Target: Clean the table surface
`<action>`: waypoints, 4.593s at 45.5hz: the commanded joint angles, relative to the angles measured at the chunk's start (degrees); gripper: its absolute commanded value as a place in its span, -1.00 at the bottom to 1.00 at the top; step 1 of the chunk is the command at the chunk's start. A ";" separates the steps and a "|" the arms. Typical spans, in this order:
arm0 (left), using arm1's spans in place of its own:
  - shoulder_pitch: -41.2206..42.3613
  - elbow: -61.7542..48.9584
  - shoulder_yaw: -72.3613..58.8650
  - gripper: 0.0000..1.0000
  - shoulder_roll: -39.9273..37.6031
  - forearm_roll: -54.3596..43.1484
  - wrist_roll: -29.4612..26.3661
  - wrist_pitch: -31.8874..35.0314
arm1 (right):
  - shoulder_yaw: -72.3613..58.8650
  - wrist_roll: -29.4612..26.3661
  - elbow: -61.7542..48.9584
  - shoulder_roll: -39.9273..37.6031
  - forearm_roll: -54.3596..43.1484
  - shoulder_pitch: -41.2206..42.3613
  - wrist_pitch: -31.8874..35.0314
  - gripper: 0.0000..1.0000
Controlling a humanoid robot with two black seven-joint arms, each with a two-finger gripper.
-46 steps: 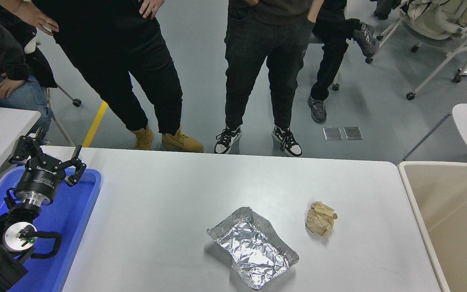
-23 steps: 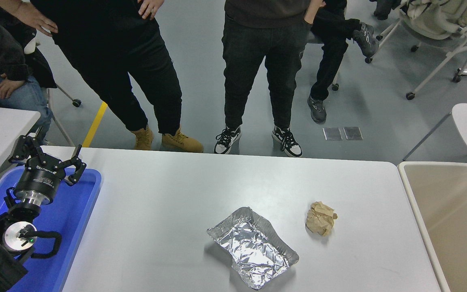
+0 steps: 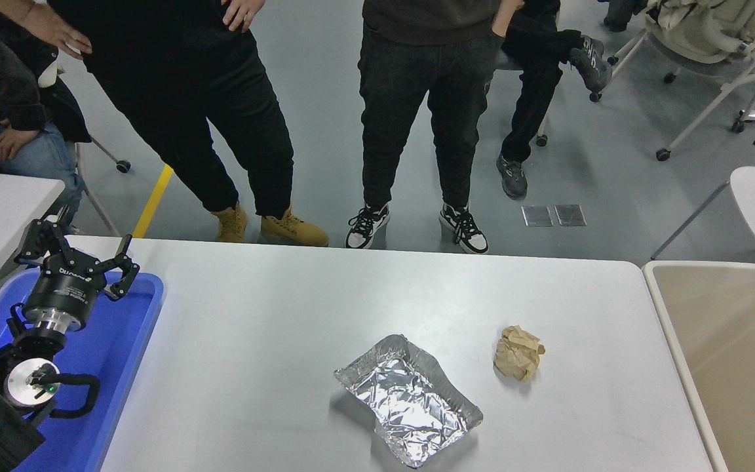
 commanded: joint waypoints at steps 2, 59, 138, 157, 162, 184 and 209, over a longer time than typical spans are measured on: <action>0.00 -0.01 0.00 1.00 0.00 0.00 0.00 0.00 | 6.39 10.71 7.73 1.79 -0.49 -7.11 0.04 0.95; 0.00 -0.01 0.00 1.00 0.00 0.00 0.00 0.00 | 16.68 31.29 10.90 16.65 -0.84 -33.31 8.38 0.98; 0.00 -0.01 0.00 1.00 0.00 0.00 0.00 0.00 | -27.61 30.68 10.55 -2.86 -10.85 -10.21 10.93 0.98; 0.00 -0.01 0.00 1.00 0.00 0.00 0.00 0.00 | -50.29 30.94 11.07 -3.83 -31.43 9.83 13.48 0.98; 0.00 -0.01 0.00 1.00 0.00 0.00 0.00 0.00 | -54.69 31.03 11.25 -3.66 -33.98 15.20 16.12 0.98; 0.00 -0.01 0.00 1.00 0.00 0.00 0.00 0.00 | -61.90 30.85 27.07 2.67 -56.74 20.12 17.26 0.98; 0.00 -0.01 0.00 1.00 0.00 0.00 0.00 0.00 | -66.21 30.76 32.52 16.46 -65.97 24.08 17.26 0.97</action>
